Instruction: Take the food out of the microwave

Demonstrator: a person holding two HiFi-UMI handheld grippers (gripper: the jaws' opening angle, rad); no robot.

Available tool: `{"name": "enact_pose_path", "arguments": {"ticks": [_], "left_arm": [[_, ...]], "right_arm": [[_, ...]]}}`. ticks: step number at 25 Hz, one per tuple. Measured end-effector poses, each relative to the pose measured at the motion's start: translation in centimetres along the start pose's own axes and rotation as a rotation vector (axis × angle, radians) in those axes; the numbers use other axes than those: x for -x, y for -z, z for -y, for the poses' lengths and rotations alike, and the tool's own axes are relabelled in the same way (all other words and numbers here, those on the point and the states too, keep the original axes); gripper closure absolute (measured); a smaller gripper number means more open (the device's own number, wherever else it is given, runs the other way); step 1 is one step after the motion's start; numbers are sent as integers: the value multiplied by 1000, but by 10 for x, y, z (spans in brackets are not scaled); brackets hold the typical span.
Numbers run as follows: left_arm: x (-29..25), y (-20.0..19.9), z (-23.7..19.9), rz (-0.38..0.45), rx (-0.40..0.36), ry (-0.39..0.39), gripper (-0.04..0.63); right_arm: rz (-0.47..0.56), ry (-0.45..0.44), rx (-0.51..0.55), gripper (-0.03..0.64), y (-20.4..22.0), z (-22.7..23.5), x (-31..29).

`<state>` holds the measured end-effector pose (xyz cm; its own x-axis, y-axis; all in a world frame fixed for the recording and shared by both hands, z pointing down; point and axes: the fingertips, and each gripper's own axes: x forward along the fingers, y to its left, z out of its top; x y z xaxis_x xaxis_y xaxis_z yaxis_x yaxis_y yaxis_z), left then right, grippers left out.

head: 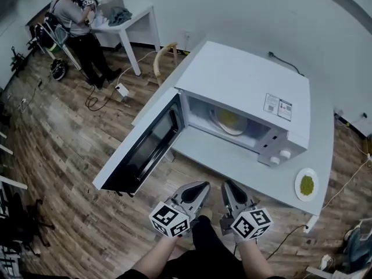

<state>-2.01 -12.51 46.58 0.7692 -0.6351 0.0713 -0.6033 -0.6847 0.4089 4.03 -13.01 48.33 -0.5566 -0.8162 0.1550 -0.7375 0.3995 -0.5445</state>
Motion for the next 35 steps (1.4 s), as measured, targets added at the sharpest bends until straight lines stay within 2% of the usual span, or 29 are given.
{"name": "enact_pose_path", "arguments": {"ticks": [4, 9, 11, 18, 21, 26, 32, 35], "left_arm": [[-18, 1, -16, 8, -2, 4, 584], [-43, -4, -29, 9, -25, 22, 584], [-54, -6, -35, 8, -42, 19, 584], [-79, -16, -60, 45, -107, -25, 584], [-82, -18, -65, 49, -128, -22, 584], [-83, -17, -73, 20, -171, -27, 584], [-84, -18, -81, 20, -150, -24, 584], [-86, -15, -83, 13, -128, -28, 584]], "right_arm": [[20, 21, -1, 557, -13, 18, -21], [-50, 131, 281, 557, -24, 47, -38], [-50, 160, 299, 557, -33, 59, -44], [71, 289, 86, 552, -67, 96, -79], [110, 356, -47, 484, -70, 108, -95], [188, 432, -235, 466, -79, 130, -111], [227, 436, -346, 474, -85, 139, -119], [244, 422, -420, 528, -83, 140, -117]]}}
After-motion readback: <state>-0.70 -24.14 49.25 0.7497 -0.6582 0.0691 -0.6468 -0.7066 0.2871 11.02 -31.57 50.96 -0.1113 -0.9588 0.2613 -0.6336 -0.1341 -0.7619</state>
